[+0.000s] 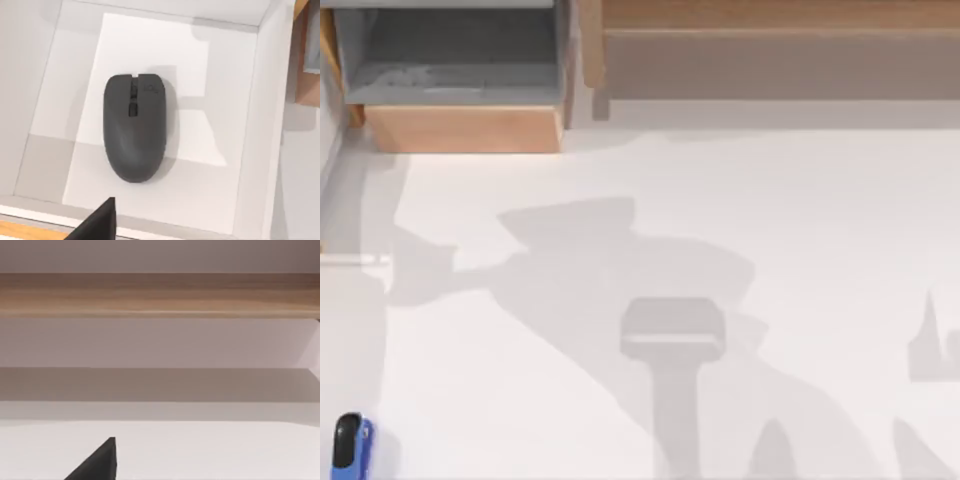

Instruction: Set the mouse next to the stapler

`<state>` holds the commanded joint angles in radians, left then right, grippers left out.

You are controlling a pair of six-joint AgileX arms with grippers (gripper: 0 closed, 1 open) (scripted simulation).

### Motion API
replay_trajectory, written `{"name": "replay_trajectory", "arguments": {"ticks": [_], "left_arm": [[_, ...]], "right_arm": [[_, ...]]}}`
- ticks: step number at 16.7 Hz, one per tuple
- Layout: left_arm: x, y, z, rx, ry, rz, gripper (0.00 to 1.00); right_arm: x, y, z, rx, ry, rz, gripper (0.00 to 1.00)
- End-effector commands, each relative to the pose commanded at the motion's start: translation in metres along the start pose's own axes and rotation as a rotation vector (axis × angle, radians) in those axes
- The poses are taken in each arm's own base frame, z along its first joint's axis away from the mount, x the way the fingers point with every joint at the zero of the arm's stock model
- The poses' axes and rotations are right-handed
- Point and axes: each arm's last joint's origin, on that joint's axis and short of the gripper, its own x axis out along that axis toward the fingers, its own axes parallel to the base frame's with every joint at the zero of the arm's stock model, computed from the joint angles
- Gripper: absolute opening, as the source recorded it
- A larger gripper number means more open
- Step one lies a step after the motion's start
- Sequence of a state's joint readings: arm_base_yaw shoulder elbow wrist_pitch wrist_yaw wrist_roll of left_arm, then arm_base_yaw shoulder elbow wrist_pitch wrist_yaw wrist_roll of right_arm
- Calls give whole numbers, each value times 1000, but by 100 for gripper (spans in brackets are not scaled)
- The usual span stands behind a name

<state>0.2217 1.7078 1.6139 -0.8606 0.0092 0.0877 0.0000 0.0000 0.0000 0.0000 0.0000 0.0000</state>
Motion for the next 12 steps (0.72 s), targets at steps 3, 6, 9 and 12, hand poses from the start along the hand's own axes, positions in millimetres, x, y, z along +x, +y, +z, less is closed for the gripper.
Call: {"name": "replay_trajectory", "arguments": {"ticks": [3, 6, 9, 12], "left_arm": [[63, 23, 27, -27, 169, 11, 100], [123, 46, 34, -53, 314, 13, 100], [173, 60, 29, -68, 426, 5, 100], [203, 60, 23, -62, 493, -11, 100]], "right_arm": [[0, 0, 0, 0, 0, 0, 100], [0, 0, 0, 0, 0, 0, 100], [0, 0, 0, 0, 0, 0, 100], [0, 0, 0, 0, 0, 0, 100]]}}
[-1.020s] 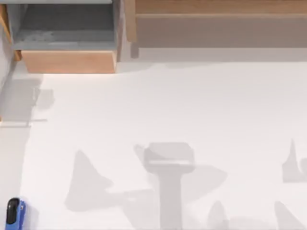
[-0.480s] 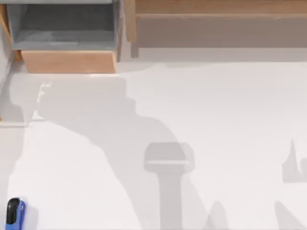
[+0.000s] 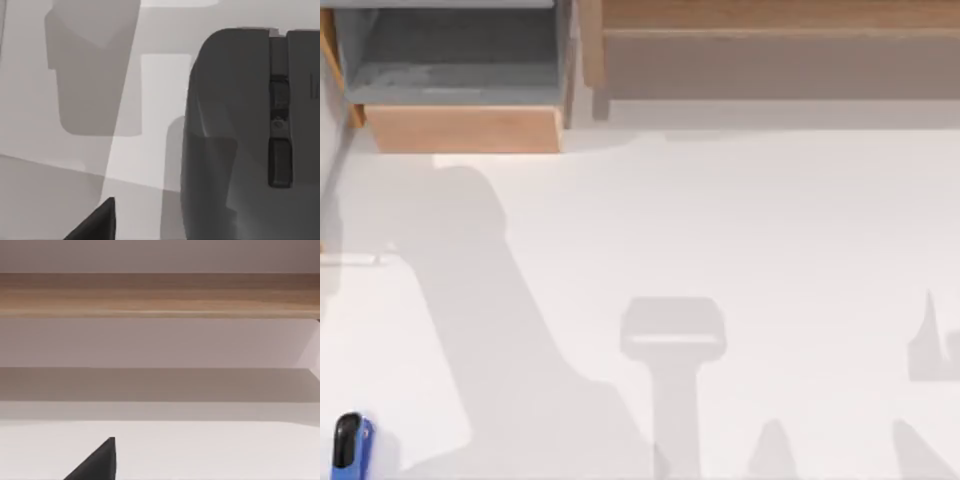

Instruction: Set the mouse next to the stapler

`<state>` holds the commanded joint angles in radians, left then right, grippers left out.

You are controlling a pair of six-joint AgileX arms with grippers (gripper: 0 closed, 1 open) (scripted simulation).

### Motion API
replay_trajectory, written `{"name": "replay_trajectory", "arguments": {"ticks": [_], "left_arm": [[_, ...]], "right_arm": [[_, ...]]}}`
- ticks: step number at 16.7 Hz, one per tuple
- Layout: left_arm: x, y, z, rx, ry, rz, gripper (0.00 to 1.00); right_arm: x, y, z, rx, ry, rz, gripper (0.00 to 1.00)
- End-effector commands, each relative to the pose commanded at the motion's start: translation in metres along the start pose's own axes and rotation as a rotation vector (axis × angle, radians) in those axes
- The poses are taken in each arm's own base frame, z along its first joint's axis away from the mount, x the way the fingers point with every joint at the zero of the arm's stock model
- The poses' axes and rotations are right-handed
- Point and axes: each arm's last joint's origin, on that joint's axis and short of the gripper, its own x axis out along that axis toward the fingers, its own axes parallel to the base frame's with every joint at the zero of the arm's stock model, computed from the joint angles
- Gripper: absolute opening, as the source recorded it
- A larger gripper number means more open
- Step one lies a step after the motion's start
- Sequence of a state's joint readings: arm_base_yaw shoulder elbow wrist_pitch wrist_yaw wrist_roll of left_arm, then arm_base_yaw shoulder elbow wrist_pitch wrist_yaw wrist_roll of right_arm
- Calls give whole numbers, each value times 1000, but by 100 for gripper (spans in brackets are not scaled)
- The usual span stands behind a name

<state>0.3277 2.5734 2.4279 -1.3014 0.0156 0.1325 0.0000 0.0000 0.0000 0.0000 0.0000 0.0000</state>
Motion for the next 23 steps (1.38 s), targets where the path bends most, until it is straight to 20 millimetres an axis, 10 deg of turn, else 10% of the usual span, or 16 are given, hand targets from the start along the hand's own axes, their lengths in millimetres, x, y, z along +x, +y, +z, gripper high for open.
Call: {"name": "replay_trajectory", "arguments": {"ticks": [23], "left_arm": [[29, 0, 1, 6, 10, -4, 100]], "right_arm": [[0, 0, 0, 0, 0, 0, 100]]}}
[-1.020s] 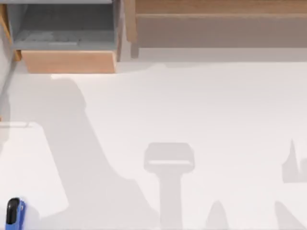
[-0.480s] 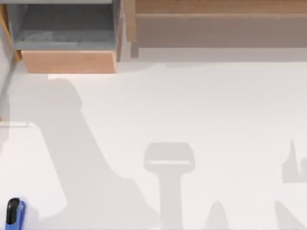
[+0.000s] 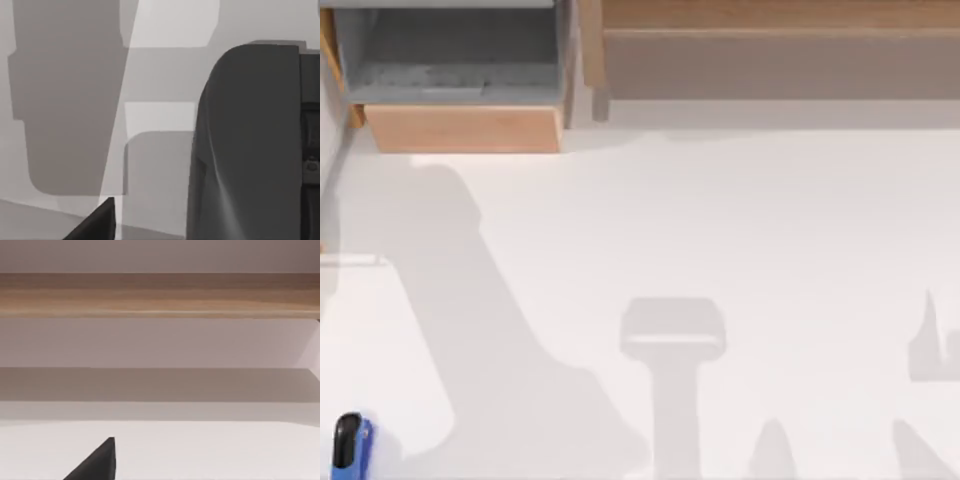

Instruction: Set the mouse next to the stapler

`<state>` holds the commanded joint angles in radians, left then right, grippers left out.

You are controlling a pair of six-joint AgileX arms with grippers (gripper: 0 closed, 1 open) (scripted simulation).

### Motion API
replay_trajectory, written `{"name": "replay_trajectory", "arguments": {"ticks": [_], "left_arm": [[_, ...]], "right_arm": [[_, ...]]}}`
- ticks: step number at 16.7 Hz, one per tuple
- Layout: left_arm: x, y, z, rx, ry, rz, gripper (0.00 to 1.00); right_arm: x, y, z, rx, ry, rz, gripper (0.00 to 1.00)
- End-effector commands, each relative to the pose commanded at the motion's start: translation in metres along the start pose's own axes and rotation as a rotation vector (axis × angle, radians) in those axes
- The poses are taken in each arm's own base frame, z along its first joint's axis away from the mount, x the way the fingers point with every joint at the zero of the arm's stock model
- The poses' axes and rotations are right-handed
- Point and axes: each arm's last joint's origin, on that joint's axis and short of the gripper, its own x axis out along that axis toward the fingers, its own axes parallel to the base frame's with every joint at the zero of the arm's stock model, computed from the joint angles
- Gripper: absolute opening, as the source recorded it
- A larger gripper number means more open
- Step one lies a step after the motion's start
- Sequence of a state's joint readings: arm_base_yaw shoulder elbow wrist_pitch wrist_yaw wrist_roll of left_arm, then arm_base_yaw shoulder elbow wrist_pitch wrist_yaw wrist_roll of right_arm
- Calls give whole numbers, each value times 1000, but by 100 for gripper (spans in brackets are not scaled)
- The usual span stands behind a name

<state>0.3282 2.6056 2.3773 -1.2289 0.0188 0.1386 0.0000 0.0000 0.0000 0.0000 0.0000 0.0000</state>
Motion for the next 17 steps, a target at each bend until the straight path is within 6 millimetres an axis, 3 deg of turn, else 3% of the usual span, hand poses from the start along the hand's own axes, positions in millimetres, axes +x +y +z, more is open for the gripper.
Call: {"name": "replay_trajectory", "arguments": {"ticks": [6, 17], "left_arm": [[9, -4, 0, 3, 10, -1, 100], [9, -4, 0, 3, 10, -1, 17]], "right_arm": [[0, 0, 0, 0, 0, 0, 100], [0, 0, 0, 0, 0, 0, 100]]}}
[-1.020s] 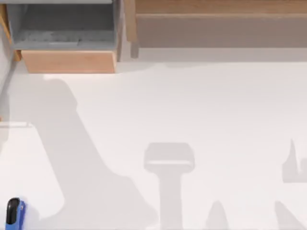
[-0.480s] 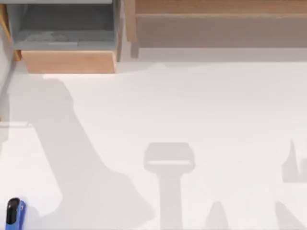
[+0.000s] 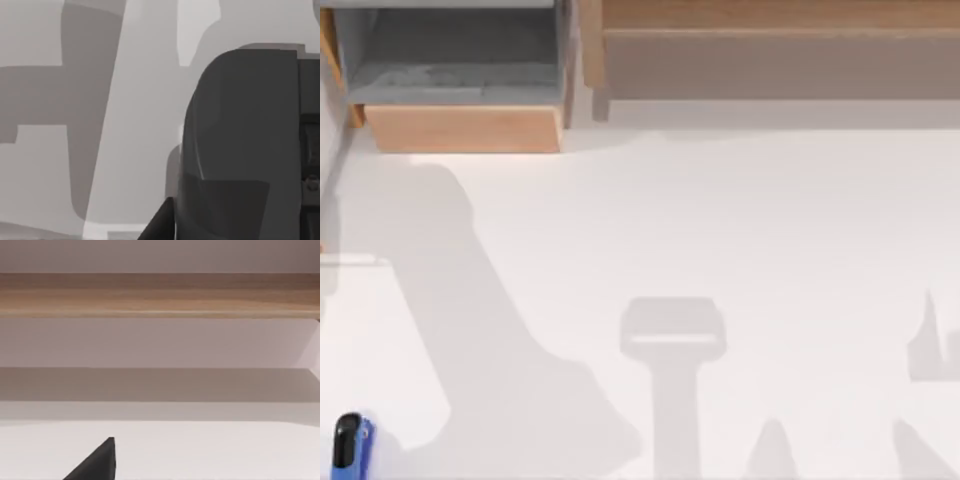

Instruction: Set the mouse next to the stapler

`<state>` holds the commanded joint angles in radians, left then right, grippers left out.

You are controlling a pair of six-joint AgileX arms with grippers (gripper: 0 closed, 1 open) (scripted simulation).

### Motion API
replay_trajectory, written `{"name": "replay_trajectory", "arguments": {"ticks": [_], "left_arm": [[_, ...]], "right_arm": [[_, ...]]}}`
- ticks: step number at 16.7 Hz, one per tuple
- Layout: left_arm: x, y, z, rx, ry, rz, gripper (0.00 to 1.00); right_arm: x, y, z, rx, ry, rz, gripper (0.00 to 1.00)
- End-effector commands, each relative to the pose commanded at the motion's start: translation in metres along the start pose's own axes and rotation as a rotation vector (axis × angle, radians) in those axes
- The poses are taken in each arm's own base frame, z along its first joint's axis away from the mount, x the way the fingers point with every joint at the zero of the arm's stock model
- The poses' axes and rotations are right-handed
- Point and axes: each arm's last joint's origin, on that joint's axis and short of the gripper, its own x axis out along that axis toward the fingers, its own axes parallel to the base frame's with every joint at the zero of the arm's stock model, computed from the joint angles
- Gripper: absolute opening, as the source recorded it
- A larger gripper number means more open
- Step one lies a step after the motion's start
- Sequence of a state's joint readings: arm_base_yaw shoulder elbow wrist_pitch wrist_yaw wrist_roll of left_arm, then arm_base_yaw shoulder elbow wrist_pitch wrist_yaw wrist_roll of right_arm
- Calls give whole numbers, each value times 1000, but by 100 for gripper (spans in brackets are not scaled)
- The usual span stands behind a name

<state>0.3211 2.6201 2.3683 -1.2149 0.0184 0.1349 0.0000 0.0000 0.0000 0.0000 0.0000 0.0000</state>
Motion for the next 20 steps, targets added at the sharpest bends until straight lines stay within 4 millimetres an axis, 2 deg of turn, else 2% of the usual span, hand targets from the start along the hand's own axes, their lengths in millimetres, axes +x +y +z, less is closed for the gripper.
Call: {"name": "replay_trajectory", "arguments": {"ticks": [2, 3, 10, 13, 17, 20], "left_arm": [[0, 0, 0, 0, 0, 0, 2], [0, 0, 0, 0, 0, 0, 0], [0, 0, 0, 0, 0, 0, 0], [-6, 2, 0, -6, -12, 3, 0], [-47, 3, -5, -67, -82, 20, 0], [-89, -11, -16, -112, -163, 31, 0]], "right_arm": [[0, 0, 0, 0, 0, 0, 100], [0, 0, 0, 0, 0, 0, 100], [0, 0, 0, 0, 0, 0, 100], [0, 0, 0, 0, 0, 0, 100], [0, 0, 0, 0, 0, 0, 100], [0, 0, 0, 0, 0, 0, 100]]}}
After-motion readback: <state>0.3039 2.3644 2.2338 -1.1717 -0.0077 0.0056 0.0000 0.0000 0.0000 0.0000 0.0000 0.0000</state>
